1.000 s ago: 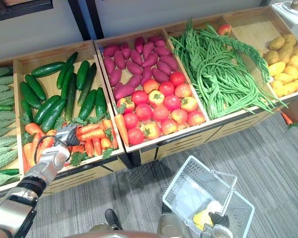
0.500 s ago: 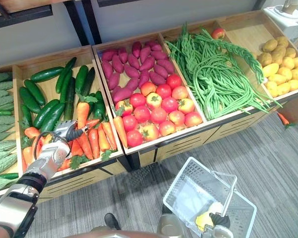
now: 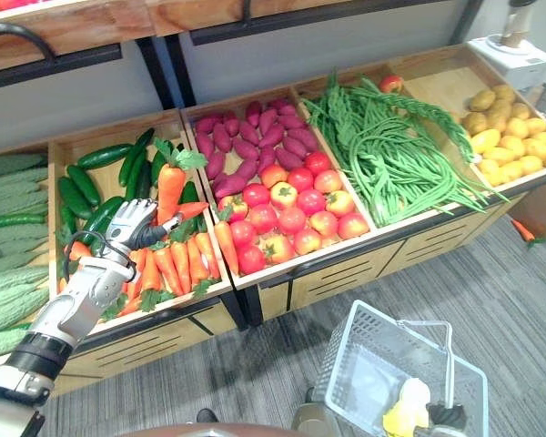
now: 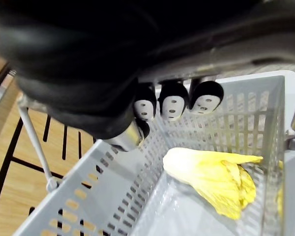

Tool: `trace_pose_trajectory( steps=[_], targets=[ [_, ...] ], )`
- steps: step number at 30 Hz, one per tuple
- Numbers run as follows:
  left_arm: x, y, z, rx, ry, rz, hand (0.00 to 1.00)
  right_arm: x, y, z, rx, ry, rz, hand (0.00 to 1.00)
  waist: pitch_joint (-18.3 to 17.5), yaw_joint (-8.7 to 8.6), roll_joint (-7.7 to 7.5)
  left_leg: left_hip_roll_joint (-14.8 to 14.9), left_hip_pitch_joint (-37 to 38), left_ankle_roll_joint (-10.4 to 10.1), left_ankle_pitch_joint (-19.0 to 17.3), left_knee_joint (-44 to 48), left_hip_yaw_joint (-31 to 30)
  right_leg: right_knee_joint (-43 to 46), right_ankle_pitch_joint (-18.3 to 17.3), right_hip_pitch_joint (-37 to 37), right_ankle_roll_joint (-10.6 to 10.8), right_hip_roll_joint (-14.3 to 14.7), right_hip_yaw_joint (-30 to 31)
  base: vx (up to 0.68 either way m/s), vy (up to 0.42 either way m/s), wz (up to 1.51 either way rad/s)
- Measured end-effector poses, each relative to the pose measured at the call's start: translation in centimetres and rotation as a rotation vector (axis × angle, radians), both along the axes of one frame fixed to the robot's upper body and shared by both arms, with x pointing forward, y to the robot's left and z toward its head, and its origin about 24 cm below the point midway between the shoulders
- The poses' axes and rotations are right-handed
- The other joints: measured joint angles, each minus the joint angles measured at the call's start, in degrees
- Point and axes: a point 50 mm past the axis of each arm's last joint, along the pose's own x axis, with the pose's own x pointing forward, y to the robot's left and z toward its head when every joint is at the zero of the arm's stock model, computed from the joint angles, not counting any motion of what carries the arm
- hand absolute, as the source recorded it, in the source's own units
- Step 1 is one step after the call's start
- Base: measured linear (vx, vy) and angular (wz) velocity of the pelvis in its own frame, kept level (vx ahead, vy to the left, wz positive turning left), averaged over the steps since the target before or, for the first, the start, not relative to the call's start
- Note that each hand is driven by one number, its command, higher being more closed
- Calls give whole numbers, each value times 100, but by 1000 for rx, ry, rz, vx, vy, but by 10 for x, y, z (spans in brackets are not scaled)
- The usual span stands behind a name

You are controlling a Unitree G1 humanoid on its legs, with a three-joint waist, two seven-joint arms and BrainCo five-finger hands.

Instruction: Pick vegetable in the basket

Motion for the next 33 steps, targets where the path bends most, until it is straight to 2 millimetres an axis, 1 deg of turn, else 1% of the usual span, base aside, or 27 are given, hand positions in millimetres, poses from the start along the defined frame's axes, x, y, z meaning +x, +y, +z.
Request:
trace_pose_trajectory(
  steps=[2, 3, 4, 5, 6, 7, 8, 9, 10, 14, 15, 16, 18, 19, 21, 25, 26, 28, 31, 33],
  targets=[
    [-7, -11, 9, -9, -41, -68, 100, 12, -13, 16, -76, -4, 96, 100, -24, -16, 3, 26, 112, -21, -21, 0, 292, -44, 102, -63, -13, 93, 311, -79, -17, -67],
    [-9, -13, 11, -10, -49, -86, 100, 16, -15, 21, -94, -2, 127, 100, -59, -21, 4, 33, 122, -23, -23, 0, 392, -45, 129, -102, -12, 117, 390, -67, -19, -65],
    [-11, -19, 15, -15, -66, -119, 100, 24, -21, 31, -135, -5, 183, 100, -63, -37, 3, 44, 201, -31, -30, 0, 537, -48, 166, -111, -7, 158, 533, -65, -16, -63],
    [-13, -25, 16, -17, -73, -157, 100, 32, -26, 40, -177, -10, 236, 100, -66, -98, 2, 56, 298, -58, -51, 0, 687, -45, 189, -96, -1, 200, 663, -100, -22, -71],
    [-17, -33, 17, -15, -71, -210, 100, 41, -29, 50, -211, -10, 300, 100, -113, -139, -1, 63, 346, -66, -81, 1, 830, -45, 208, -106, 0, 242, 790, -98, -17, -60],
    [-19, -37, 17, -8, -71, -235, 100, 45, -30, 54, -229, -10, 333, 100, -132, -144, -1, 73, 388, -74, -91, 0, 898, -45, 218, -118, 2, 261, 867, -85, -18, -62],
    [-23, -44, 16, 3, -69, -283, 100, 52, -31, 61, -256, -9, 387, 100, -170, -141, -51, 83, 428, -98, -137, 1, 1069, -46, 223, -175, 14, 278, 1006, -63, -4, -77],
    [-28, -57, 16, 25, -62, -364, 100, 63, -29, 71, -301, -12, 478, 100, -235, -152, -31, 77, 521, -119, -163, 1, 1294, -50, 263, -204, 32, 313, 1176, -63, -2, -75],
    [-29, -62, 16, 27, -58, -398, 100, 66, -27, 74, -315, -11, 514, 100, -232, -163, -71, 75, 551, -155, -191, 1, 1350, -54, 272, -208, 46, 330, 1231, -59, 2, -66],
    [-43, -93, 16, -1, -22, -589, 100, 82, -15, 94, -368, -22, 743, 100, -274, -189, -86, 60, 742, -189, -262, 8, 1790, -8, 311, -272, 86, 449, 1597, -59, -7, -48],
    [-47, -103, 15, 0, 0, -646, 100, 88, -11, 99, -379, -25, 806, 100, -288, -218, -105, 59, 760, -186, -276, 15, 1883, -1, 320, -300, 91, 472, 1666, -36, -9, -37],
    [-49, -107, 14, 8, 8, -672, 100, 91, -8, 102, -387, -27, 835, 100, -289, -240, -110, 67, 789, -197, -285, 22, 1969, 1, 320, -302, 94, 490, 1708, -16, -6, -36],
    [-56, -121, 12, 7, 55, -768, 100, 102, 0, 113, -418, -29, 952, 100, -296, -290, -110, 81, 893, -241, -315, 45, 2187, 29, 323, -322, 91, 576, 1875, -2, -1, -42],
    [-59, -126, 11, 20, 62, -800, 100, 105, 3, 116, -428, -37, 990, 100, -300, -293, -115, 124, 906, -290, -348, 135, 2273, 49, 324, -336, 90, 606, 1939, 15, -10, -42],
    [-63, -137, 10, 35, 102, -871, 100, 113, 13, 125, -456, -49, 1100, 100, -309, -329, -117, 331, 891, -379, -620, 625, 2455, 135, 328, -389, 85, 679, 2108, 43, -25, -44],
    [-70, -152, 7, 85, 133, -967, 100, 126, 28, 129, -473, -57, 1208, 100, -350, -460, -52, 562, 916, -439, -865, 1120, 2666, 175, 332, -402, 80, 783, 2293, 24, 4, -32],
    [-72, -158, 5, 74, 161, -994, 100, 128, 33, 130, -470, -54, 1244, 100, -353, -465, -47, 615, 935, -458, -942, 1251, 2732, 179, 333, -401, 79, 815, 2372, 4, 25, -30],
    [-75, -165, -2, 42, 231, -1027, 100, 132, 37, 131, -466, -57, 1270, 100, -353, -474, -46, 665, 993, -489, -1048, 1395, 2851, 193, 333, -397, 79, 843, 2454, -17, 38, -31],
    [-81, -175, -11, 76, 280, -1078, 100, 137, 47, 135, -462, -58, 1336, 100, -351, -541, -46, 713, 996, -493, -1213, 1615, 2920, 196, 332, -402, 80, 833, 2551, -45, 35, -15],
    [-84, -178, -17, 106, 316, -1097, 100, 138, 52, 136, -454, -54, 1376, 100, -349, -592, -49, 743, 993, -489, -1287, 1710, 2942, 198, 332, -404, 81, 828, 2576, -55, 25, -7]
  ],
)
